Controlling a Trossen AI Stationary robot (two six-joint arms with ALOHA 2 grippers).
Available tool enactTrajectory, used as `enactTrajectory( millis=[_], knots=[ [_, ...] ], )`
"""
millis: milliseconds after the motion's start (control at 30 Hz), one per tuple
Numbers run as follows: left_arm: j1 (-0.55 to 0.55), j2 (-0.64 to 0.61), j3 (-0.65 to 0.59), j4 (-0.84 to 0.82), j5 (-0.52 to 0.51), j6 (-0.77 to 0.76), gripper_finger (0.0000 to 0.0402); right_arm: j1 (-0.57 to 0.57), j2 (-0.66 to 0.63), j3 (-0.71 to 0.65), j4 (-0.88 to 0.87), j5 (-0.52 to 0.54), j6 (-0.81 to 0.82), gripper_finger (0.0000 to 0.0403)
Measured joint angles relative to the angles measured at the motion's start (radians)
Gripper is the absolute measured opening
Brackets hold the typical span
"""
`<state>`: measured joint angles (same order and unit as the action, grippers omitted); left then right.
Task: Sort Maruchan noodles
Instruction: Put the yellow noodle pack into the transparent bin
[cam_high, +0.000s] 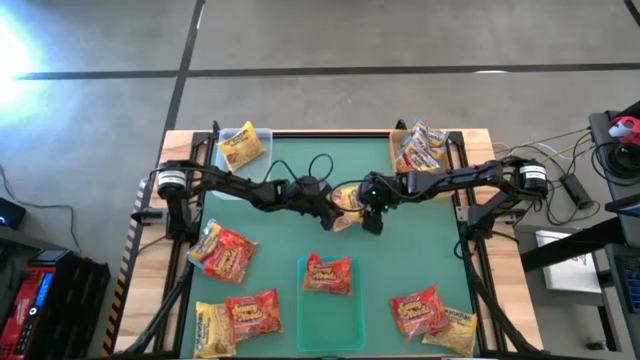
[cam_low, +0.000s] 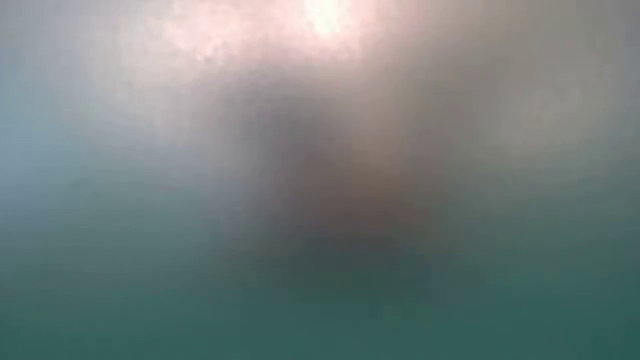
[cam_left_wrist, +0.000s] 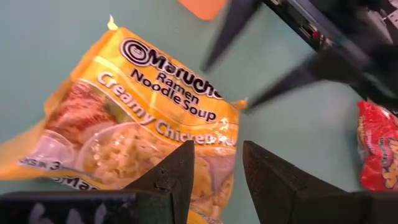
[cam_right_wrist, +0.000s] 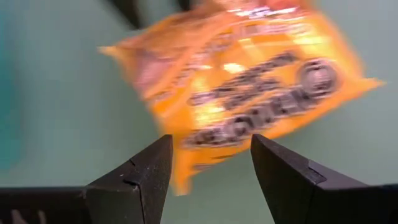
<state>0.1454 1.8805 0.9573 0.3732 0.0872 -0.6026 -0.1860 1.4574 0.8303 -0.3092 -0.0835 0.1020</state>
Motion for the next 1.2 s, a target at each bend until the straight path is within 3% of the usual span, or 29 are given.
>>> enactTrajectory(
  millis=[100,400,633,1067,1200],
  knots=[
    [0.012,0.0,0.0,-0.007,-0.015,0.033,0.0121,0.011,0.0,0.0,0.0,-0.062,0.036,0.0205],
    [0.07,0.0,-0.006,-0.049,-0.039,0.136,0.0121,0.095,0.0,0.0,0.01,-0.078,0.075,0.0205],
    [0.11,0.009,-0.006,-0.034,-0.082,0.168,0.0121,0.145,0.007,-0.023,0.159,-0.076,0.087,0.0205],
    [0.113,0.062,-0.006,-0.028,-0.079,0.168,0.0121,0.144,0.061,-0.069,0.241,-0.038,0.126,0.0205],
    [0.107,0.062,-0.008,-0.041,-0.036,0.168,0.0121,0.144,0.096,-0.07,0.224,0.034,0.126,0.0205]
  ],
)
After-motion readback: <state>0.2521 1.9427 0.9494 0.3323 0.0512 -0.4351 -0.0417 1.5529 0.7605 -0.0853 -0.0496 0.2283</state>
